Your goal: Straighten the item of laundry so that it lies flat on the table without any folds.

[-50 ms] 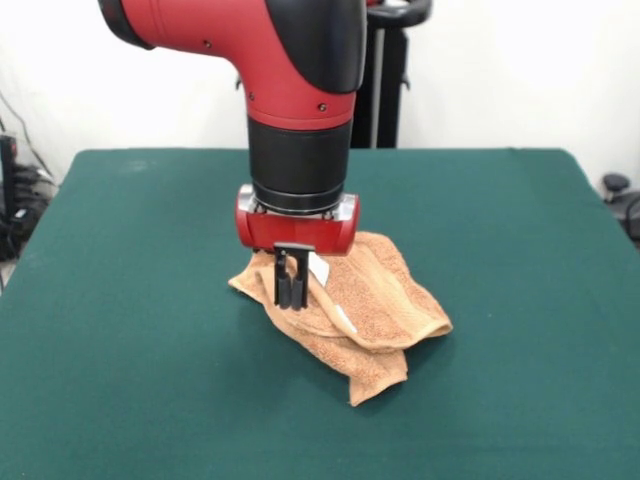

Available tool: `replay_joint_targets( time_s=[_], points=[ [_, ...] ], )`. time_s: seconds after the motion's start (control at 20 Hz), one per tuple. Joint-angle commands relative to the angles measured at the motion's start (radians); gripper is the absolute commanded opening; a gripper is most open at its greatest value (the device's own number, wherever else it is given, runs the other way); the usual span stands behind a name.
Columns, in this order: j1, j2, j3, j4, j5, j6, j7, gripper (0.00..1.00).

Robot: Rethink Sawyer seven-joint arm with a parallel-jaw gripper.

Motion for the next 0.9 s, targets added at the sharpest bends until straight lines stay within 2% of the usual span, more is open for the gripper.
replay_joint_targets(
  time_s=[0.05, 0.1, 0.15, 0.9],
  points=[
    [0.028, 0.016, 0.077, 0.058, -0.025, 0.129, 0.067, 0.0],
    [0.029, 0.015, 0.077, 0.059, -0.026, 0.127, 0.069, 0.0],
    [0.028, 0.014, 0.079, 0.061, -0.027, 0.116, 0.069, 1.0],
    [0.032, -0.011, 0.077, 0.064, -0.017, 0.16, 0.076, 1.0]
  ],
)
